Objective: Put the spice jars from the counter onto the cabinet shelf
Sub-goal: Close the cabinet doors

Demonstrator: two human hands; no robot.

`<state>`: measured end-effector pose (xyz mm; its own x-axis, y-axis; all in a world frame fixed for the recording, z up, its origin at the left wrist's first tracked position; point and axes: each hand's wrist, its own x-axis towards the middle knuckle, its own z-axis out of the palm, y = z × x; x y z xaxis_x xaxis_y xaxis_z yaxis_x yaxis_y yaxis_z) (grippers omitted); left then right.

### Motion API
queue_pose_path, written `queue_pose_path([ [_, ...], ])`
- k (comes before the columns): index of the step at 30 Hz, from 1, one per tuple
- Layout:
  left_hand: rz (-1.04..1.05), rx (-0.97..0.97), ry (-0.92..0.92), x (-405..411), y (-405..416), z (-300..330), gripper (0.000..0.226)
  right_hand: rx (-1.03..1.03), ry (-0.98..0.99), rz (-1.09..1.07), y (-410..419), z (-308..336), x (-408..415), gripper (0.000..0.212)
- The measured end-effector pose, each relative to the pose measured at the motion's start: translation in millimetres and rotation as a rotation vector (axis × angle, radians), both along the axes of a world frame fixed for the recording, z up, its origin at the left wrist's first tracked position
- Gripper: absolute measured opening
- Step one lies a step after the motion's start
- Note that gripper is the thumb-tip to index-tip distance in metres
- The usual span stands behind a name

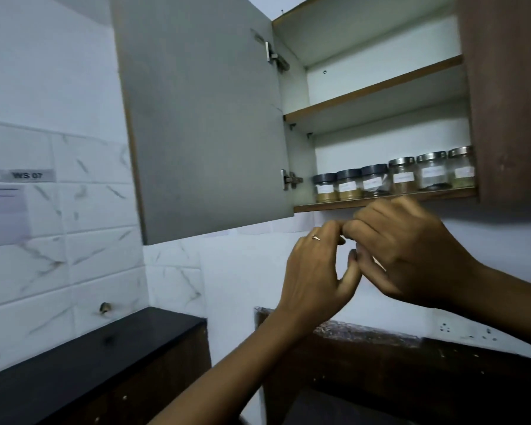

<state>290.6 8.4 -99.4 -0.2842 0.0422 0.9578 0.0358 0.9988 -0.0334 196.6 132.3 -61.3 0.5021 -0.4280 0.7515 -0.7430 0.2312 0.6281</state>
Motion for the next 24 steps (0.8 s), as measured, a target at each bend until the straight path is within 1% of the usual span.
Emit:
queue_pose_path([
  [5, 0.160, -0.058, 0.151, 77.1, -52.1, 7.8, 0.022, 0.006, -0.025, 0.011, -49.5, 7.6, 79.8, 0.023],
  [9, 0.266, -0.030, 0.286, 117.7, -92.1, 13.9, 0.032, 0.000, -0.029, 0.030, -86.7, 13.8, 127.1, 0.021],
  [12, 0.339, 0.055, 0.383, 135.8, -119.6, 19.3, 0.045, 0.010, -0.050, 0.018, -116.1, 19.0, 154.9, 0.022],
  [14, 0.354, 0.136, 0.436, 144.9, -138.2, 21.6, 0.057, 0.017, -0.056, -0.004, -138.4, 23.1, 172.0, 0.026],
  [16, 0.344, 0.222, 0.486, 150.4, -154.0, 23.6, 0.063, 0.023, -0.067, -0.028, -159.4, 28.0, 185.9, 0.031],
  [19, 0.329, 0.336, 0.510, 151.2, -172.6, 22.5, 0.060, 0.038, -0.122, -0.092, -189.0, 36.3, 199.8, 0.043],
  [22, 0.293, 0.459, 0.496, 148.6, -188.6, 18.1, 0.057, 0.097, -0.249, -0.122, -218.8, 44.9, 207.2, 0.058],
  [24, 0.302, 0.519, 0.455, 148.0, -194.7, 18.3, 0.059, 0.108, -0.336, -0.114, -237.3, 49.4, 208.3, 0.066],
])
